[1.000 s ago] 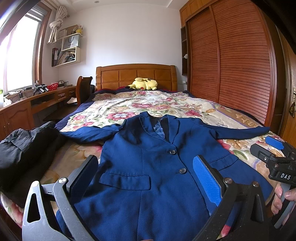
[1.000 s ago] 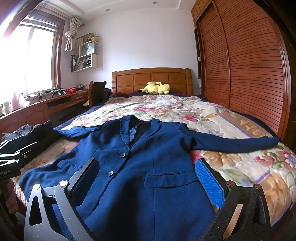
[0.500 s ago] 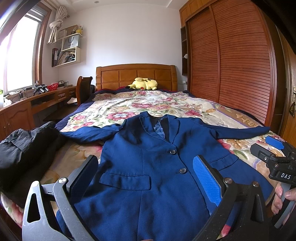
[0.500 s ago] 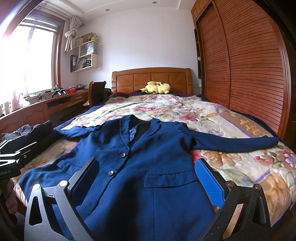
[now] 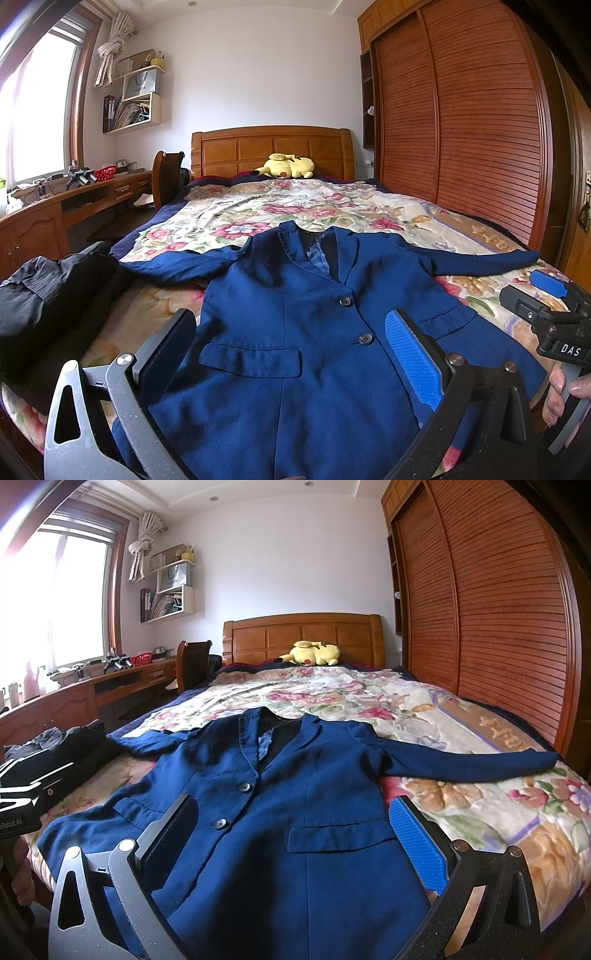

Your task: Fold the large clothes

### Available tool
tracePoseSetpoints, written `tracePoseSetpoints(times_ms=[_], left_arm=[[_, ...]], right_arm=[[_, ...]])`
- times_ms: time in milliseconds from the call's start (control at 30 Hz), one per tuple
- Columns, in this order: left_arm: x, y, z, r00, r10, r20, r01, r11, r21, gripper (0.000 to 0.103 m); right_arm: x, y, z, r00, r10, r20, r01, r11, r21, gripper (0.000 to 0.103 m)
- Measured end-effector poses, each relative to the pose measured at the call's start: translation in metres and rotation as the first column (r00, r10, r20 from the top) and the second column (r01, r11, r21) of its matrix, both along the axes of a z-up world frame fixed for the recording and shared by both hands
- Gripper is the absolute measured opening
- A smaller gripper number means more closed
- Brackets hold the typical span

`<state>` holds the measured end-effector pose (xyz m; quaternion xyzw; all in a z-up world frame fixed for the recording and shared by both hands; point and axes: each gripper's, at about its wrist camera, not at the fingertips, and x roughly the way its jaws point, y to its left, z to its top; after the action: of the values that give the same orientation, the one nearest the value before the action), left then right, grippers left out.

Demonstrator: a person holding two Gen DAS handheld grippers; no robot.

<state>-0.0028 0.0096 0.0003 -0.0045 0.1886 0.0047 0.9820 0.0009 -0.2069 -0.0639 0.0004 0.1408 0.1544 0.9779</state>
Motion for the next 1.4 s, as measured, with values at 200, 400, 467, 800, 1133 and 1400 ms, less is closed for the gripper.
tracePoseSetpoints(times_ms=[200,400,467,800,1133,1400], left_arm=[[0.001,-0.001,0.0,1.0,0.001,-0.003,-0.001,1.0,0.001,0.102],[0.013,0.01,-0.005,0.998,0.03,-0.05,-0.028,0.999,0.036,0.102],[0.021,0.017,-0.005,0.997,0.035,-0.066,-0.033,0.999,0.032,0.102],[0.055,0.049,0.001,0.988,0.066,-0.139,-0.064,0.998,0.019,0.102],[0.079,0.075,0.016,0.984,0.11,-0.139,-0.097,0.991,0.093,0.102],[0.111,0.104,0.005,0.973,0.135,-0.185,-0.111,0.985,0.134,0.102]], right_arm=[[0.001,0.0,0.0,1.0,0.001,-0.002,-0.001,1.0,-0.001,0.103],[0.008,0.004,-0.003,1.0,0.016,-0.016,-0.016,1.0,-0.006,0.103],[0.014,0.007,-0.004,0.999,0.039,-0.032,-0.039,0.999,0.007,0.103],[0.044,0.018,0.006,0.996,0.064,-0.06,-0.064,0.998,0.014,0.103],[0.069,0.036,0.012,0.997,0.071,-0.043,-0.071,0.997,-0.01,0.103],[0.095,0.061,0.01,0.993,0.104,-0.057,-0.105,0.994,-0.015,0.103]])
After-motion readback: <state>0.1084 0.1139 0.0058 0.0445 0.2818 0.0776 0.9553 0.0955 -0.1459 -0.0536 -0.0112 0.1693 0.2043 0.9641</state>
